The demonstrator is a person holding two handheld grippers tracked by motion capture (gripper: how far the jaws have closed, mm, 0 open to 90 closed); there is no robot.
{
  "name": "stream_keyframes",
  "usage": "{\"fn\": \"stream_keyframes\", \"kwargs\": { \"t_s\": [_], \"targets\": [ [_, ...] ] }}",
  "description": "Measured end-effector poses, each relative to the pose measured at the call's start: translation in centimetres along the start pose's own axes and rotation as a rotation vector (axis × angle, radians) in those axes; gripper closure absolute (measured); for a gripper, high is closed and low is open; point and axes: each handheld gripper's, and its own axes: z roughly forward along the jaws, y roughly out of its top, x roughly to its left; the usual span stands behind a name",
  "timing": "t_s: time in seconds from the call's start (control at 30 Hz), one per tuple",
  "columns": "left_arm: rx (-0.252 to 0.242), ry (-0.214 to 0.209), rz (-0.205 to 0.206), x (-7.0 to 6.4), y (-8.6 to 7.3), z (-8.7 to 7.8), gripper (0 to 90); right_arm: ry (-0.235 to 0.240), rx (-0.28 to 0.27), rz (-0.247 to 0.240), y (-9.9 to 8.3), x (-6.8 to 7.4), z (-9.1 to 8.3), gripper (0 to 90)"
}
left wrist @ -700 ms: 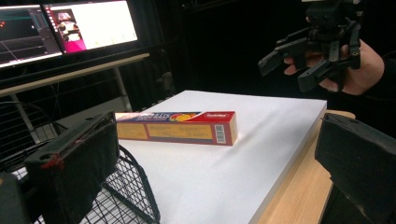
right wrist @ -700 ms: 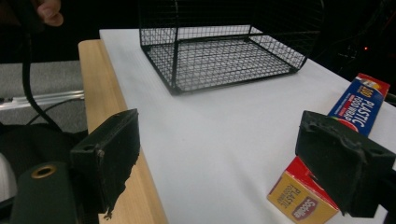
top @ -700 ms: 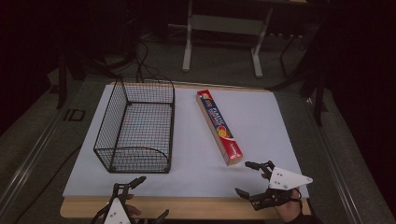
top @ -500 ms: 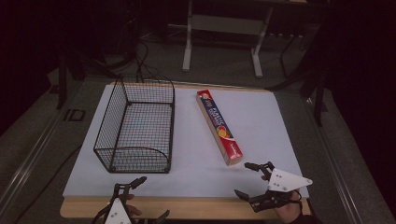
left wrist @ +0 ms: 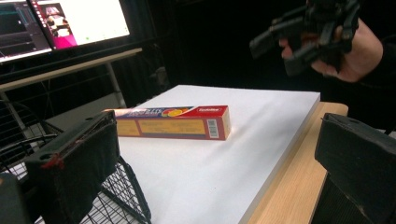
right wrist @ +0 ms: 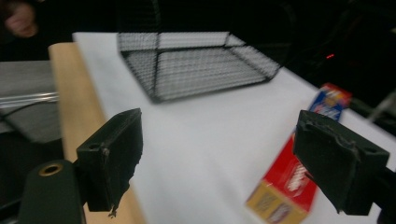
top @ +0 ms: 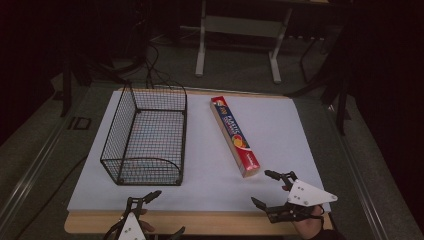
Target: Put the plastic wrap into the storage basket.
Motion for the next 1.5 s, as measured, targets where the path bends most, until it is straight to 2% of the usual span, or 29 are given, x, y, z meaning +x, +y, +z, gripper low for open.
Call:
{"fn": "stream_keyframes", "kwargs": {
  "t_s": [0.1,0.17,0.37,0.67,0.87,0.97,1.13,1.2,1.3,1.43,1.47,1.5],
  "targets": [
    [0.003,0.005,0.001,0.0,0.0,0.1,0.4,-0.006,-0.003,0.009,0.5,-0.2,0.1,16.2],
    [0.008,0.009,0.003,-0.1,-0.1,0.1,0.4,-0.006,-0.006,-0.003,0.9,-0.3,0.2,16.1],
    [0.016,0.013,0.001,0.0,-0.1,0.1,0.4,0.016,-0.033,-0.015,2.2,-1.1,1.0,15.0],
    [0.023,0.013,0.008,-0.1,-0.2,0.1,0.4,0.003,0.014,-0.008,3.4,-3.2,4.2,13.3],
    [0.02,0.01,0.012,-0.1,-0.2,0.1,0.4,0.02,0.034,0.002,3.6,-4.2,5.9,15.1],
    [0.018,0.01,0.011,-0.1,-0.1,0.0,0.4,-0.024,0.065,0.002,3.6,-5.0,7.1,16.6],
    [0.019,0.009,0.011,-0.2,-0.1,0.1,0.4,-0.047,0.084,0.022,3.7,-6.0,8.6,18.6],
    [0.018,0.009,0.013,-0.2,-0.1,0.1,0.4,-0.044,0.072,0.034,3.8,-6.4,9.0,16.6],
    [0.019,0.009,0.013,-0.1,-0.1,0.0,0.4,-0.056,0.082,0.045,3.9,-6.9,9.8,14.4],
    [0.02,0.008,0.011,-0.1,-0.1,0.0,0.4,-0.108,0.107,0.06,3.7,-7.7,10.8,13.2],
    [0.02,0.008,0.011,-0.1,-0.1,0.0,0.4,-0.108,0.107,0.06,3.7,-7.7,10.8,13.2],
    [0.019,0.009,0.011,-0.1,-0.1,0.0,0.4,-0.116,0.124,0.078,3.5,-8.2,11.4,12.0]
  ]
}}
